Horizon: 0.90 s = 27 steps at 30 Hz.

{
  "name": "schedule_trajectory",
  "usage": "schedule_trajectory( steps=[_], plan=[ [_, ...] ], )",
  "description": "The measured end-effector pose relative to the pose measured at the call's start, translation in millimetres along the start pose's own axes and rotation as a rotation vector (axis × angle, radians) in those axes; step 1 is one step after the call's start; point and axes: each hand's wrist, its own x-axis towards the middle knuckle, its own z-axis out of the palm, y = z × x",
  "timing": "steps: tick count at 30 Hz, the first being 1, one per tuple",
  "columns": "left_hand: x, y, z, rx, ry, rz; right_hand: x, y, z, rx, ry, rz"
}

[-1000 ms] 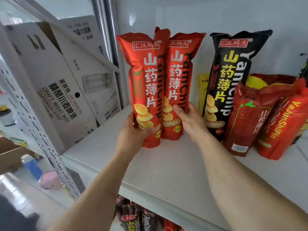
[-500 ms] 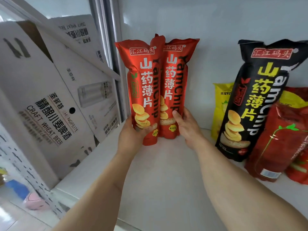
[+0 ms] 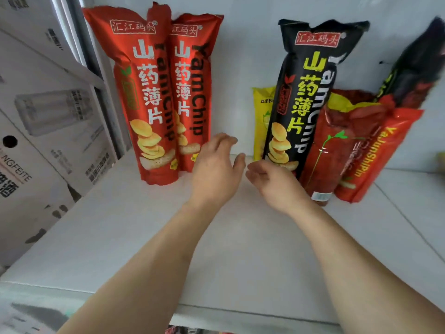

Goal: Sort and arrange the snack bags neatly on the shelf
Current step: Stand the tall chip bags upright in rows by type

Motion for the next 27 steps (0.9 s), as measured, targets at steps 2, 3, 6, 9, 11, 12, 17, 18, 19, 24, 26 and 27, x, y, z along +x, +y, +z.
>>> schedule_trajectory(
  steps=[2,3,6,9,11,12,17,18,19,24,26,27],
  plan=[
    [-4.1,11.6,14.8,-0.008,-0.039,0.011,-12.4,9.2,-15.6,-0.052,-0.004,0.008],
    [-6.1,18.0,20.6,-0.019,-0.058,0.008,-18.6,14.8,-23.4,-0.072,0.0,0.006],
    [-12.1,40.2,34.9,-0.074,-0.121,-0.037,-42.1,32.0,-50.7,-0.1,0.03,-0.019],
    [-18.1,65.4,48.6,-0.18,-0.15,-0.096,-63.2,55.5,-84.6,-0.082,0.111,-0.041],
    [-25.1,80.9,59.6,-0.258,-0.181,-0.172,-76.0,73.5,-104.4,-0.021,0.293,-0.064],
    [-29.7,88.0,65.6,-0.296,-0.208,-0.215,-80.0,83.0,-113.3,-0.001,0.451,-0.066],
    [-46.2,117.1,94.1,-0.376,-0.28,-0.358,-65.2,117.9,-144.1,0.23,0.758,0.047],
    [-46.6,119.7,99.4,-0.392,-0.285,-0.387,-57.4,124.3,-145.8,0.293,0.69,0.06],
    [-46.7,122.5,103.3,-0.407,-0.296,-0.413,-50.6,130.3,-146.1,0.345,0.623,0.062],
    [-44.1,126.0,115.0,-0.457,-0.287,-0.49,-31.1,145.3,-138.6,0.382,0.481,0.045],
    [-43.3,114.4,122.3,-0.48,-0.315,-0.49,-28.8,147.3,-137.6,0.378,0.464,0.043],
    [-42.5,111.0,121.5,-0.483,-0.337,-0.494,-28.3,148.1,-136.5,0.366,0.455,0.048]
  ],
)
